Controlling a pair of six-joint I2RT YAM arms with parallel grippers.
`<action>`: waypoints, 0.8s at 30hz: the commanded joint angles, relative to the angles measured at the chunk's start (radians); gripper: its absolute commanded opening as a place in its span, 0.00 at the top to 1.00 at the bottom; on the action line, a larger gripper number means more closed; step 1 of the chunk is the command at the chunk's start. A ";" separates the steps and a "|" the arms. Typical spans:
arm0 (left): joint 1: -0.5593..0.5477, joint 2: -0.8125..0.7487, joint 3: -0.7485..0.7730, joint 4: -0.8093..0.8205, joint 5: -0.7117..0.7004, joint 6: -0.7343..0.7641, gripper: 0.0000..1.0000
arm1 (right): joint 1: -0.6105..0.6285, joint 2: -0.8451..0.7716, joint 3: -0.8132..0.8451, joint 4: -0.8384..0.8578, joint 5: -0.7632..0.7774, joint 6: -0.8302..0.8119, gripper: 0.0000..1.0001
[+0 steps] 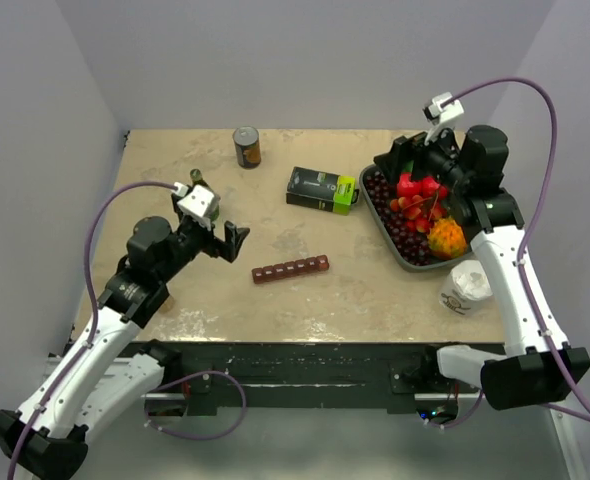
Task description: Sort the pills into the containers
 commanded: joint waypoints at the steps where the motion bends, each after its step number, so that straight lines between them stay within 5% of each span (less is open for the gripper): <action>1: 0.004 -0.021 -0.066 0.121 0.139 0.094 0.01 | -0.001 0.000 -0.015 0.057 -0.076 -0.036 0.01; 4: 0.004 -0.006 -0.104 0.167 0.182 0.116 0.00 | -0.001 0.014 -0.046 0.049 -0.278 -0.144 0.01; 6: 0.004 0.022 -0.117 0.175 0.208 0.133 0.00 | 0.001 0.039 -0.064 -0.020 -0.544 -0.346 0.01; 8: 0.004 0.042 -0.135 0.177 0.251 0.169 0.00 | 0.016 0.048 -0.106 -0.061 -0.619 -0.495 0.01; 14: -0.001 0.095 -0.259 0.255 0.402 0.338 0.01 | 0.174 0.071 -0.251 -0.138 -0.510 -0.879 0.01; 24: -0.159 0.371 -0.227 0.226 0.288 0.570 0.03 | 0.243 0.155 -0.368 -0.045 -0.479 -0.889 0.01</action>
